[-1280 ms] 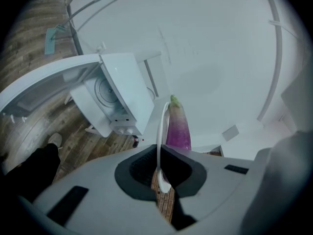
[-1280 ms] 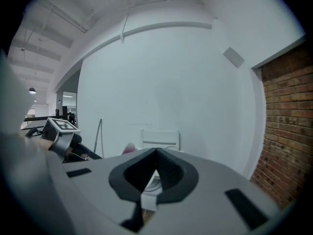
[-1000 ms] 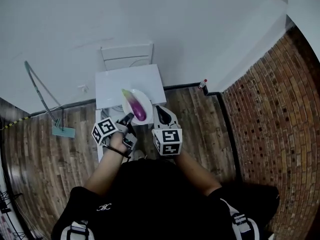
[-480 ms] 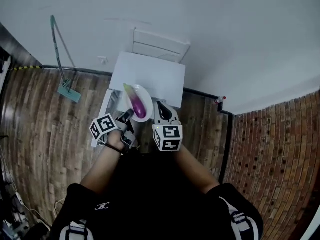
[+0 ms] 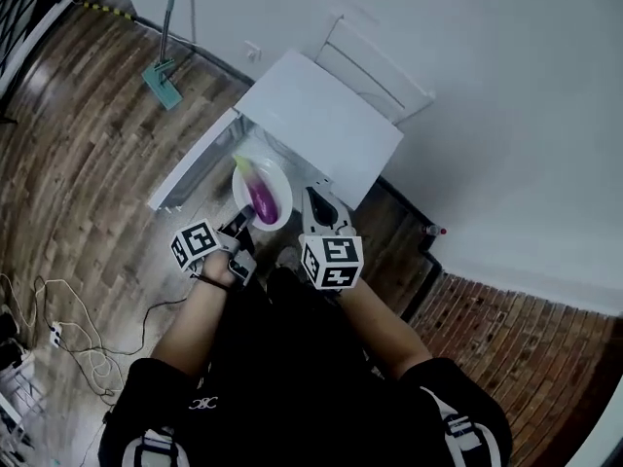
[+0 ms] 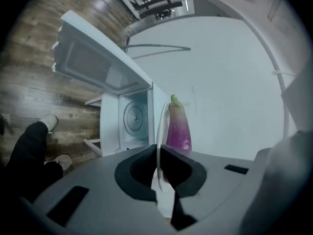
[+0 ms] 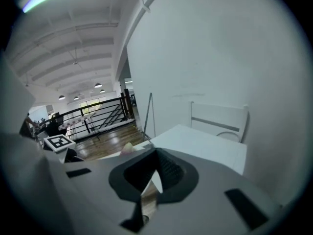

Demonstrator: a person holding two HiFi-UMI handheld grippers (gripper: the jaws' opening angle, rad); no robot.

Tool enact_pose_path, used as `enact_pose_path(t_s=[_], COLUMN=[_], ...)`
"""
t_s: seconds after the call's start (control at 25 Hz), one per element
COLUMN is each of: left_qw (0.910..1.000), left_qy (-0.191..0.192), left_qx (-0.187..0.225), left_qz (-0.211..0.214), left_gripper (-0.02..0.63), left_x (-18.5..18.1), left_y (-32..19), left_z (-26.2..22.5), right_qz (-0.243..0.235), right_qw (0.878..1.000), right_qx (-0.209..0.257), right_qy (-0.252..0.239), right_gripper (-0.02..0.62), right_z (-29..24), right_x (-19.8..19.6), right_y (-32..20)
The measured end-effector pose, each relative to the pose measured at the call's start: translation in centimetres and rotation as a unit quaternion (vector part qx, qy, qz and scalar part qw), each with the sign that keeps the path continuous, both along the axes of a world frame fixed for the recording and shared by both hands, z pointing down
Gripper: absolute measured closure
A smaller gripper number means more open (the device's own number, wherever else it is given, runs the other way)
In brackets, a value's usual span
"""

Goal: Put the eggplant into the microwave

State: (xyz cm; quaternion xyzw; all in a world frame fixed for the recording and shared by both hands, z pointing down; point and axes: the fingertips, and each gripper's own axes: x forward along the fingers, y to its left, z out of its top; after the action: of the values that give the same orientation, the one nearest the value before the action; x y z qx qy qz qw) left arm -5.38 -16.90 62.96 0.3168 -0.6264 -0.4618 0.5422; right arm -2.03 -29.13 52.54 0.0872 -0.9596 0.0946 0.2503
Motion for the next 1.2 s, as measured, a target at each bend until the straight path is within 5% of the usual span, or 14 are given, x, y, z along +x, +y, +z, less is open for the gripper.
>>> enact_pose_path(t_s=[0.28,0.72,1.2], left_qw=[0.9982,0.9989,0.9997], left_qy=[0.011,-0.001,-0.024], left_qx=[-0.001,0.001,0.004], left_qz=[-0.058,-0.047,-0.005], left_gripper=[0.591,0.591,0.588], left_x=[-0.1,-6.6,-11.4], left_y=[-0.4,-9.7,-16.6], left_z=[9.2,20.4,24.8], right_qz=[-0.053,-0.049,0.004], right_qw=[0.998,0.995,0.995], right_qx=[0.003,0.009,0.008], right_qy=[0.036,0.087,0.096], right_gripper=[0.588,0.588,0.588], right_z=[7.1,13.8,15.9], right_x=[0.8,2.8,1.7], right_y=[1.0,-0.9,-3.6])
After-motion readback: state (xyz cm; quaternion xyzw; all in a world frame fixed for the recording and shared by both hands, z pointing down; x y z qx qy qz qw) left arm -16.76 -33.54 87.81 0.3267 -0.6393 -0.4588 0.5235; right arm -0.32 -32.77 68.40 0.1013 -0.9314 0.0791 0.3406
